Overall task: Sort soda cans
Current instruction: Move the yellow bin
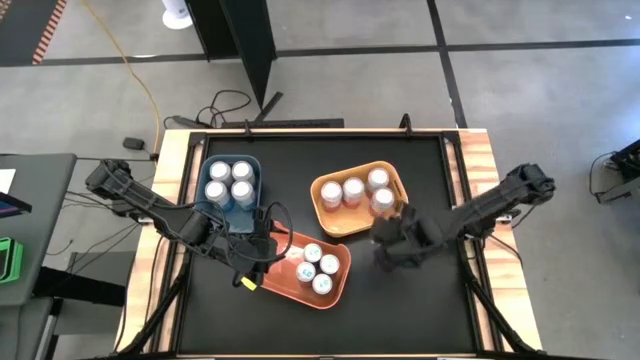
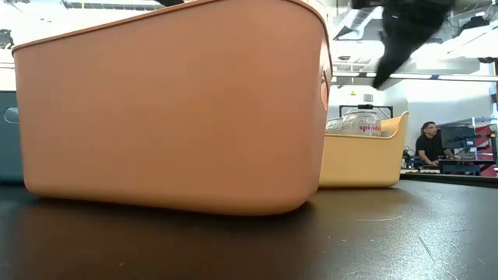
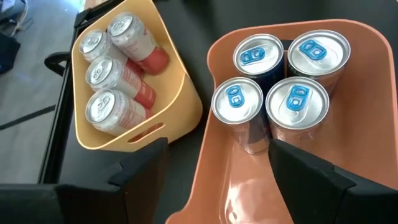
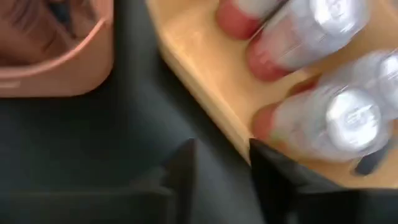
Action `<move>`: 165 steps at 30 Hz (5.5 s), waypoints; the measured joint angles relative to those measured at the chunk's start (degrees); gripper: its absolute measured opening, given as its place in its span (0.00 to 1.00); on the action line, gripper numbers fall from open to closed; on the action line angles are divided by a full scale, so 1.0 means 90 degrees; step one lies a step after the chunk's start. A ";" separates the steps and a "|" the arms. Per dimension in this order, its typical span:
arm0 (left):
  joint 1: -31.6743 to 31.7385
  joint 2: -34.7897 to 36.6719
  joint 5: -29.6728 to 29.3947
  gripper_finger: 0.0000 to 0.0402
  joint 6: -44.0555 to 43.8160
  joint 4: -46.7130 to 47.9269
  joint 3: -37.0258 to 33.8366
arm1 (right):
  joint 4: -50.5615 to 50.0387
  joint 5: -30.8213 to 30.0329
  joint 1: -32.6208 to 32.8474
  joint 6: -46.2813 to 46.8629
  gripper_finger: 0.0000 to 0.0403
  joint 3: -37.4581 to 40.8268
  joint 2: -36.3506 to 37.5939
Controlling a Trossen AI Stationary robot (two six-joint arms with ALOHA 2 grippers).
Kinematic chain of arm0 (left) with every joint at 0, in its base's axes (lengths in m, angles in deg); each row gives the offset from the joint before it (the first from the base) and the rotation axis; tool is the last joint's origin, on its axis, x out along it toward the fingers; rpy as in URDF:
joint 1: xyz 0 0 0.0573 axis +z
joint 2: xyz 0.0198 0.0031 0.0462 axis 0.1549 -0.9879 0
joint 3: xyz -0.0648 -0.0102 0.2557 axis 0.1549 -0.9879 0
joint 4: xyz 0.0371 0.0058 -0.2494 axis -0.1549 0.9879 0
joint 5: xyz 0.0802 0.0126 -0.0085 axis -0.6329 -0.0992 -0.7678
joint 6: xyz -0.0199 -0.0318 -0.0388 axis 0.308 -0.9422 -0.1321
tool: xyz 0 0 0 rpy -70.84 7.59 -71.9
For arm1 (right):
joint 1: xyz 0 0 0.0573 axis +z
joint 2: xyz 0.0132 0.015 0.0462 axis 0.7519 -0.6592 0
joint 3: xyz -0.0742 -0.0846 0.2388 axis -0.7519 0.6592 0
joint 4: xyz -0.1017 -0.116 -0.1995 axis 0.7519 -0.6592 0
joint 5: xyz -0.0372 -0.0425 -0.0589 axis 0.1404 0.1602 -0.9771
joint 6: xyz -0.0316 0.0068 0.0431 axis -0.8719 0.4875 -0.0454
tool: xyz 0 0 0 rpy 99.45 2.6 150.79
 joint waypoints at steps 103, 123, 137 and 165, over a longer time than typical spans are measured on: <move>0.1238 0.0005 0.0249 0.68 0.1038 -0.1681 -0.1396 | 0.9505 0.0317 -0.2303 -0.1621 0.01 0.3446 -0.2110; 0.3278 -0.0017 0.2919 0.38 0.1455 -0.2353 -0.1409 | 0.7416 0.0353 -0.1505 -0.2770 0.01 0.3451 -0.0386; 0.3742 -0.0242 0.3512 0.00 0.1403 -0.2643 -0.1409 | 0.6811 0.0182 -0.1512 -0.4127 0.01 0.3451 0.1710; 0.4276 -0.1957 0.3104 0.00 0.0960 -0.1893 -0.0321 | 0.6478 0.0024 -0.1565 -0.4460 0.01 0.3453 0.2310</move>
